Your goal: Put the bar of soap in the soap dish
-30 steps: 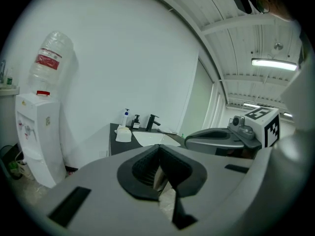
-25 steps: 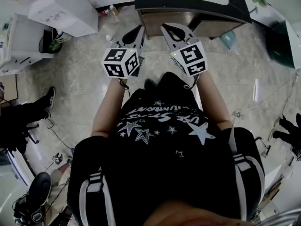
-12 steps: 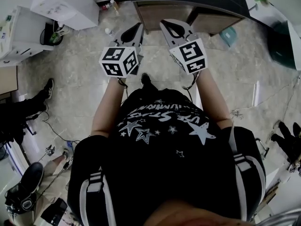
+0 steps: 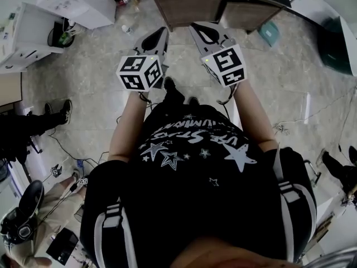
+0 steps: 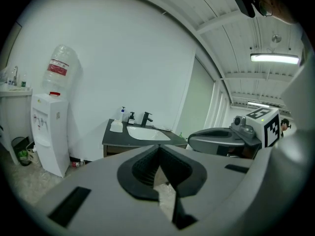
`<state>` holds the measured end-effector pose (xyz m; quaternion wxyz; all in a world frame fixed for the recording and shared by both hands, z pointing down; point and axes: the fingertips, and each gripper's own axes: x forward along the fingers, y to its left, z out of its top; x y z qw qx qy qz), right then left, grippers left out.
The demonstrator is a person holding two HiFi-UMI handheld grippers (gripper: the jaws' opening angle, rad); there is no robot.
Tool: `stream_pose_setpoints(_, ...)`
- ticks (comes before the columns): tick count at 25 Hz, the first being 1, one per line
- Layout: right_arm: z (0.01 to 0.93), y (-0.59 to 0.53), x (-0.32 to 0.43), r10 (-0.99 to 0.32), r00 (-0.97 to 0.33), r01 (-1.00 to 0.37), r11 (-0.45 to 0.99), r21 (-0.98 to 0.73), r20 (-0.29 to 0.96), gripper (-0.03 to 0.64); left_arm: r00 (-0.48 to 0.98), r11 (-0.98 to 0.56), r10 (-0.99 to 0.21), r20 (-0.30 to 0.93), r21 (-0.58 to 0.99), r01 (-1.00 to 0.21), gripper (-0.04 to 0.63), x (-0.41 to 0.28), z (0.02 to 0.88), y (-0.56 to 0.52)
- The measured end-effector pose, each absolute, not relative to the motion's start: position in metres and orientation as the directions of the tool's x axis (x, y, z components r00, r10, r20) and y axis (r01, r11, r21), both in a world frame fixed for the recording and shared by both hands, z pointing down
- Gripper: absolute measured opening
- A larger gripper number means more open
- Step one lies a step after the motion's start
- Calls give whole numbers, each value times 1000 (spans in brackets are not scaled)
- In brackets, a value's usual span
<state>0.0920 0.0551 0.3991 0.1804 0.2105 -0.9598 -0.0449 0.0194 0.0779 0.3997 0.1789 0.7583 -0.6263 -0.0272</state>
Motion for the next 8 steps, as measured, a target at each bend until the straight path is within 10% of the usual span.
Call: stream_pose_setpoints(8, 388, 73, 103, -419, -854, -381, 907, 177, 308, 8, 199, -146, -967, 159, 294, -945, 12, 34, 389, 97)
